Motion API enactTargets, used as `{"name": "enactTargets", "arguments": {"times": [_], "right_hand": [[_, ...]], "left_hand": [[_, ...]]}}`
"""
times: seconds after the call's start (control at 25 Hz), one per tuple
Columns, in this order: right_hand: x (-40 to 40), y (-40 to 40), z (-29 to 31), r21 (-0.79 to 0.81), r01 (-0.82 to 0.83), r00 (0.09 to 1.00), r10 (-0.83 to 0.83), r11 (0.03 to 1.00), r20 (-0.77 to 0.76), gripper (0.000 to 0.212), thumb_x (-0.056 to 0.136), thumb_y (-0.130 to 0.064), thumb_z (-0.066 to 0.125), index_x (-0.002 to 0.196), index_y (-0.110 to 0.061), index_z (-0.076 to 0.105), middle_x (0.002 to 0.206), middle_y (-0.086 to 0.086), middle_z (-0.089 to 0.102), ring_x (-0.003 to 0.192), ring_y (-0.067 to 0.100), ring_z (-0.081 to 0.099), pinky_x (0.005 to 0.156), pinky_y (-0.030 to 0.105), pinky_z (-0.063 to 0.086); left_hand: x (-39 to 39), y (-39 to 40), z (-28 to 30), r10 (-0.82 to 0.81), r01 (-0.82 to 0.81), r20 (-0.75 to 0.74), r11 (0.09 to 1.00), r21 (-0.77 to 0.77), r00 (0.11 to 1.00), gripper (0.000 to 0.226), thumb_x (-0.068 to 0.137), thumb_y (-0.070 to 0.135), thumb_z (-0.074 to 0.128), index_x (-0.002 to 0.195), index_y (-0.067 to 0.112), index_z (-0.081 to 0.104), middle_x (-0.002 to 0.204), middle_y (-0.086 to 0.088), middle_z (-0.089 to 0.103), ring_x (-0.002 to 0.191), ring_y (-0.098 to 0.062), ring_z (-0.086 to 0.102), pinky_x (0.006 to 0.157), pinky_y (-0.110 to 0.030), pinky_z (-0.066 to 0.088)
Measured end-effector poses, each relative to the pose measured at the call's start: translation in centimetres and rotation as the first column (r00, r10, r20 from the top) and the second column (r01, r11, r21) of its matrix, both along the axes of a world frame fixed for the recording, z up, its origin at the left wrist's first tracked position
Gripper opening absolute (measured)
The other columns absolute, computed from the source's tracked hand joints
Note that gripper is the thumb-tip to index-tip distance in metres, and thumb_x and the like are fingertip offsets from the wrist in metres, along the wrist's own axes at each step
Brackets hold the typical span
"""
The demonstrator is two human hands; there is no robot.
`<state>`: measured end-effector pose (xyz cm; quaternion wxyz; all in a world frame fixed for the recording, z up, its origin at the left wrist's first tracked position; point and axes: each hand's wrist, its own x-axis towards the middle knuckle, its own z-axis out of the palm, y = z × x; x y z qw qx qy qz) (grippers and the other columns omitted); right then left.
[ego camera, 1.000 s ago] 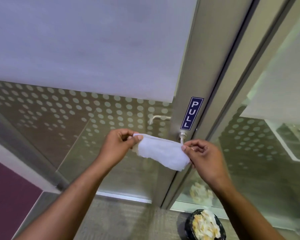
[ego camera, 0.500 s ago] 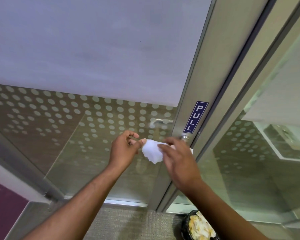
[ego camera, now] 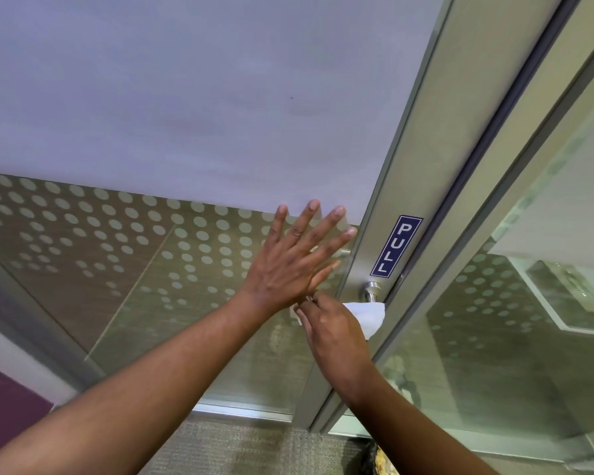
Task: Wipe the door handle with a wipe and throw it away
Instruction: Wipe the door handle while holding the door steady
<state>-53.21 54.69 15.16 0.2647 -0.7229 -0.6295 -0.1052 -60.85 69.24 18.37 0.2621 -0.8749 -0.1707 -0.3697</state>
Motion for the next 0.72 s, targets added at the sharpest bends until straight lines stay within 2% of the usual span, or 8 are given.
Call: {"name": "enactTargets", "arguments": {"times": [0.12, 0.2, 0.32, 0.52, 0.64, 0.72], "right_hand": [[0.7, -0.3, -1.0, 0.098, -0.034, 0.996, 0.042, 0.995, -0.074, 0.014, 0.100, -0.021, 0.067, 0.094, -0.010, 0.075, 0.091, 0.004, 0.071, 0.081, 0.023, 0.064, 0.094, 0.037, 0.055], [1.5, -0.9, -1.7, 0.140, -0.078, 0.996, 0.084, 0.987, -0.037, 0.010, 0.097, -0.016, 0.072, 0.102, -0.008, 0.077, 0.095, 0.007, 0.074, 0.084, 0.025, 0.066, 0.103, 0.044, 0.053], [3.7, -2.1, -2.1, 0.170, -0.147, 0.989, 0.148, 0.974, 0.009, 0.018, 0.085, -0.008, 0.085, 0.103, -0.006, 0.082, 0.100, 0.012, 0.079, 0.087, 0.033, 0.073, 0.102, 0.049, 0.054], [5.1, -2.3, -1.5, 0.129, -0.182, 0.983, 0.179, 0.975, 0.036, 0.013, 0.088, -0.011, 0.082, 0.100, -0.006, 0.082, 0.099, 0.008, 0.080, 0.088, 0.034, 0.073, 0.097, 0.048, 0.056], [3.3, -1.2, -1.3, 0.166, -0.196, 0.981, 0.195, 0.966, 0.022, 0.014, 0.091, -0.010, 0.078, 0.103, -0.005, 0.080, 0.090, 0.011, 0.075, 0.078, 0.032, 0.067, 0.082, 0.043, 0.058], [2.8, -1.1, -1.3, 0.175, -0.189, 0.982, 0.188, 0.966, 0.020, 0.016, 0.089, -0.009, 0.080, 0.104, -0.005, 0.081, 0.090, 0.012, 0.075, 0.078, 0.032, 0.068, 0.079, 0.042, 0.059]], "left_hand": [[0.7, 1.3, -1.0, 0.054, -0.056, 0.027, 0.994, 0.098, 0.998, 0.070, 0.114, 0.062, 0.033, 0.171, 0.033, 0.005, 0.180, 0.000, -0.018, 0.164, -0.033, -0.021, 0.130, -0.060, -0.020], [1.1, 1.9, -1.3, 0.051, -0.058, 0.054, 0.988, 0.146, 0.997, 0.073, 0.112, 0.065, 0.035, 0.171, 0.033, 0.006, 0.180, 0.000, -0.015, 0.165, -0.033, -0.019, 0.130, -0.060, -0.019], [1.3, 2.4, -1.6, 0.040, -0.054, 0.084, 0.984, 0.172, 0.996, 0.076, 0.111, 0.069, 0.037, 0.171, 0.034, 0.008, 0.180, 0.000, -0.014, 0.165, -0.033, -0.017, 0.131, -0.061, -0.016], [1.4, 2.4, -1.6, 0.052, -0.069, 0.092, 0.979, 0.191, 0.994, 0.075, 0.111, 0.070, 0.036, 0.170, 0.034, 0.008, 0.180, -0.001, -0.014, 0.165, -0.034, -0.018, 0.131, -0.062, -0.016], [1.3, 2.4, -1.5, 0.050, -0.068, 0.097, 0.978, 0.199, 0.994, 0.076, 0.111, 0.070, 0.034, 0.170, 0.033, 0.006, 0.180, -0.001, -0.015, 0.165, -0.034, -0.018, 0.131, -0.062, -0.014], [1.3, 2.4, -1.4, 0.051, -0.069, 0.095, 0.977, 0.202, 0.994, 0.076, 0.111, 0.070, 0.034, 0.170, 0.033, 0.005, 0.180, -0.001, -0.016, 0.165, -0.034, -0.018, 0.130, -0.061, -0.014]]}}
